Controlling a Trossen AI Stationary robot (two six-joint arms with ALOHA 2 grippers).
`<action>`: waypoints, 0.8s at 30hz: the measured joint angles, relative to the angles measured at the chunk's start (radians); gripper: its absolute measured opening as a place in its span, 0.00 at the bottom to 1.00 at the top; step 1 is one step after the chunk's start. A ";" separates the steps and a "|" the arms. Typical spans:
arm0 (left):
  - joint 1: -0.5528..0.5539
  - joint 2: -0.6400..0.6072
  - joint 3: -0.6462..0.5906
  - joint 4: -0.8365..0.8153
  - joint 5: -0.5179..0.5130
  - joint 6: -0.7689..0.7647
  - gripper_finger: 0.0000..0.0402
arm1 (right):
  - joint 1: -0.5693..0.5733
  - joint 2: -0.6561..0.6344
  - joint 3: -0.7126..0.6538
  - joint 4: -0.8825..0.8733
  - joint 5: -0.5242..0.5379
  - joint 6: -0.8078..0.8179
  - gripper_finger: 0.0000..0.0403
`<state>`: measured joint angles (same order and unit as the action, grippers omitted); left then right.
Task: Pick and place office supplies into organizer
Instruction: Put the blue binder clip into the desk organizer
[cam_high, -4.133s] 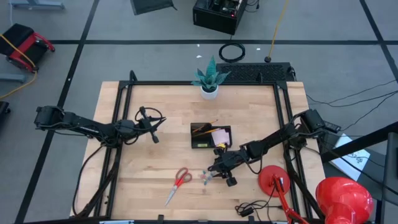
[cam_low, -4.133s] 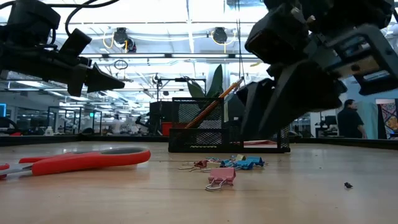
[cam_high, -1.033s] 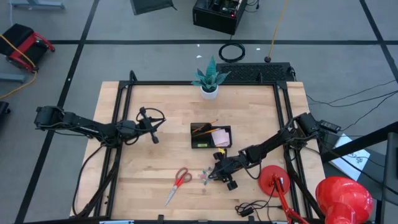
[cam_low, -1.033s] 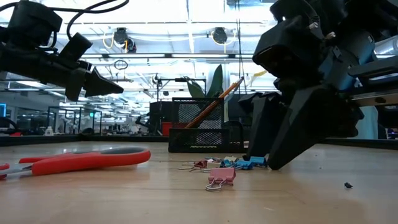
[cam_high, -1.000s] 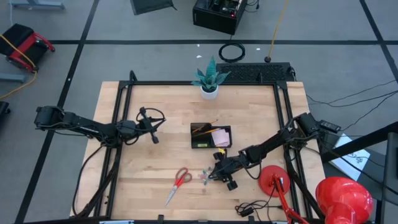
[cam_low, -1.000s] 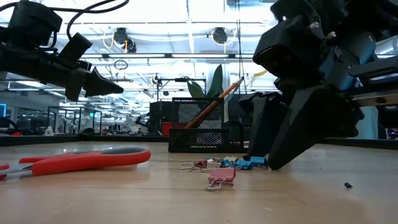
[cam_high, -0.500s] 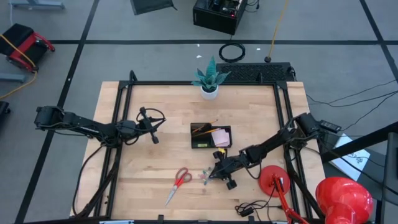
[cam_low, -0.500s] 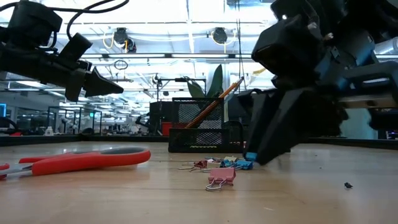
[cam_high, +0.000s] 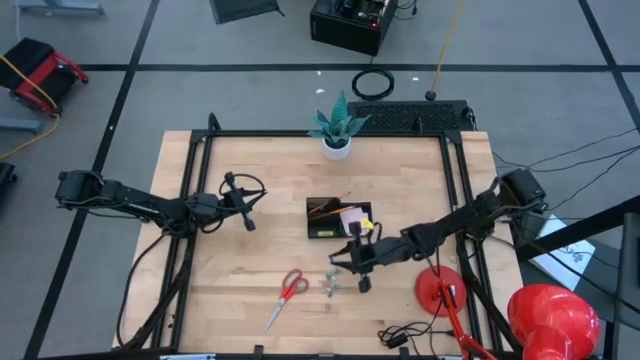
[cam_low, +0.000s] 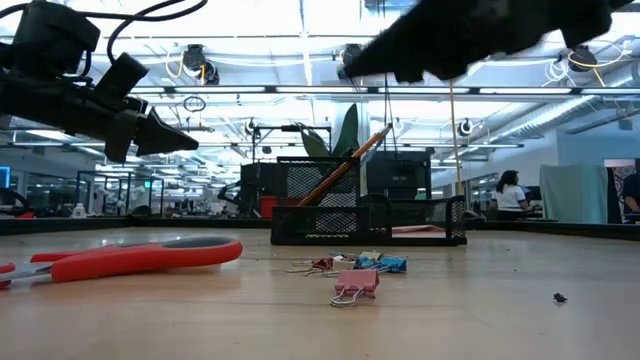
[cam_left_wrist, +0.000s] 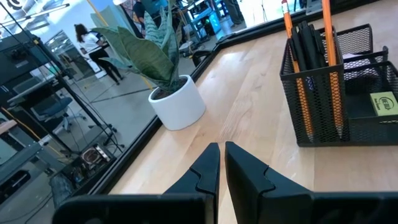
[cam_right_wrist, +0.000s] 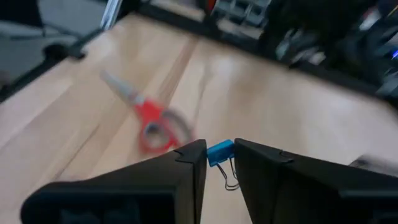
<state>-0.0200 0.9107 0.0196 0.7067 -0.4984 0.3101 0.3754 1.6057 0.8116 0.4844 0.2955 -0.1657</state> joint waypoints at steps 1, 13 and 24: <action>0.000 0.000 0.000 0.000 0.000 -0.002 0.08 | -0.004 -0.005 0.000 0.024 0.004 -0.017 0.17; 0.000 0.000 0.000 -0.003 0.000 -0.009 0.08 | -0.082 0.214 0.067 0.151 0.178 -0.041 0.17; 0.000 0.000 0.000 -0.025 0.000 -0.013 0.08 | -0.134 0.280 0.164 -0.018 0.275 -0.004 0.17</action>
<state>-0.0198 0.9104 0.0196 0.6819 -0.4984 0.2970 0.2412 1.8857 0.9756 0.4660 0.5702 -0.1693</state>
